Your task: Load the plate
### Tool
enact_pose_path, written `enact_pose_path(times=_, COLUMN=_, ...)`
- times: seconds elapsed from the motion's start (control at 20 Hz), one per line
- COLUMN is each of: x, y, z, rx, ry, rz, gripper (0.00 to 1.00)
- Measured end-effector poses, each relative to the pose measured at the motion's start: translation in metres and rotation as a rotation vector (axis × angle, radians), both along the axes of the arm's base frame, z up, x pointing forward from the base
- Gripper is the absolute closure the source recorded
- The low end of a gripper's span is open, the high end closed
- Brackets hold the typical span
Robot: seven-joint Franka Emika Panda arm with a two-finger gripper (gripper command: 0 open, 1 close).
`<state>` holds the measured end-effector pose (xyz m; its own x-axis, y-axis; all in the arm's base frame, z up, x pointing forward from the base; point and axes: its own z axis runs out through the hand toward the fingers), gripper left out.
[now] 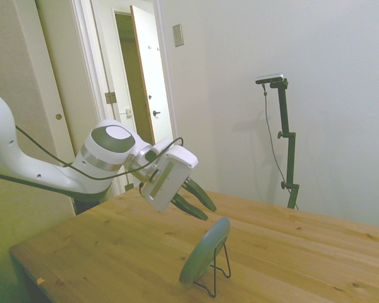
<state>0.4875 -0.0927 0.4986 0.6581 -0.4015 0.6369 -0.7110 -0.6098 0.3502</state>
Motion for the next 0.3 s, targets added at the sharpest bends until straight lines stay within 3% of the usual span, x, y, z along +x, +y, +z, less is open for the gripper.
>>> enact_pose_path(times=0.3, x=0.016, y=0.044, z=0.061, rx=0.261, ry=-0.063, rz=-0.096, gripper=0.0)
